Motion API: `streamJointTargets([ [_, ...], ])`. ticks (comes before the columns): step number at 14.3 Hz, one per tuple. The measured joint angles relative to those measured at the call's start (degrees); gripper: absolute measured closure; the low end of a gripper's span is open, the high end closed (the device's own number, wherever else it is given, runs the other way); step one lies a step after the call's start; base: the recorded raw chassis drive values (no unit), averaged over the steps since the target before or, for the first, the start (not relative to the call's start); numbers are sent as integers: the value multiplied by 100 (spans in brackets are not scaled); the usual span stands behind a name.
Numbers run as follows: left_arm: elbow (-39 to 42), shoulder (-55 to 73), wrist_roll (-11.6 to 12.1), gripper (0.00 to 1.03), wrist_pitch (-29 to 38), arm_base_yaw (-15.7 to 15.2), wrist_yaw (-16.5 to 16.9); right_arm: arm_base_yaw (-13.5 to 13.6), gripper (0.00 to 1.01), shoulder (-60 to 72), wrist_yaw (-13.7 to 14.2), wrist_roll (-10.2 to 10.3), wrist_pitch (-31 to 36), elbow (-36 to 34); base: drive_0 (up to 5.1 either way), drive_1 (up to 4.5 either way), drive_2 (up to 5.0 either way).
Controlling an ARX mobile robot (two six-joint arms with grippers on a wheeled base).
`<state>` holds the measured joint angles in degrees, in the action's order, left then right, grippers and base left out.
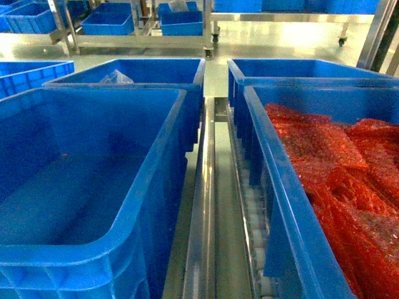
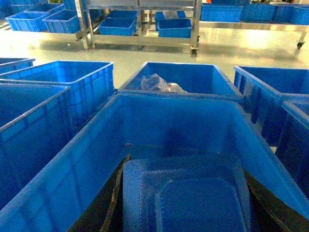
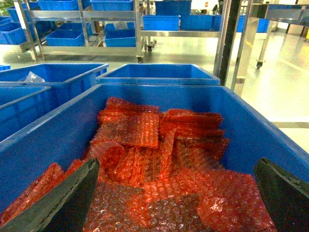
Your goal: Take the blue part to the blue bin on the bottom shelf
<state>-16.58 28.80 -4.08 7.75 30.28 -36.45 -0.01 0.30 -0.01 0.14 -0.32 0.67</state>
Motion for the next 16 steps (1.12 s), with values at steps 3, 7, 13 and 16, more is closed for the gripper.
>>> streamJointTargets([
  [3,0,0,2,59,0,0,-2,0,3,0,-2,0,0,0,0,0,0],
  [7,0,0,0,59,2,0,0,0,3,0,-2,0,0,0,0,0,0],
  [13,0,0,0,59,0,0,0,0,3,0,-2,0,2,0,0,0,0],
  [16,-293,461,-275,59,-763,221,-1335,0,3,0,-2,0,2,0,0,0,0],
])
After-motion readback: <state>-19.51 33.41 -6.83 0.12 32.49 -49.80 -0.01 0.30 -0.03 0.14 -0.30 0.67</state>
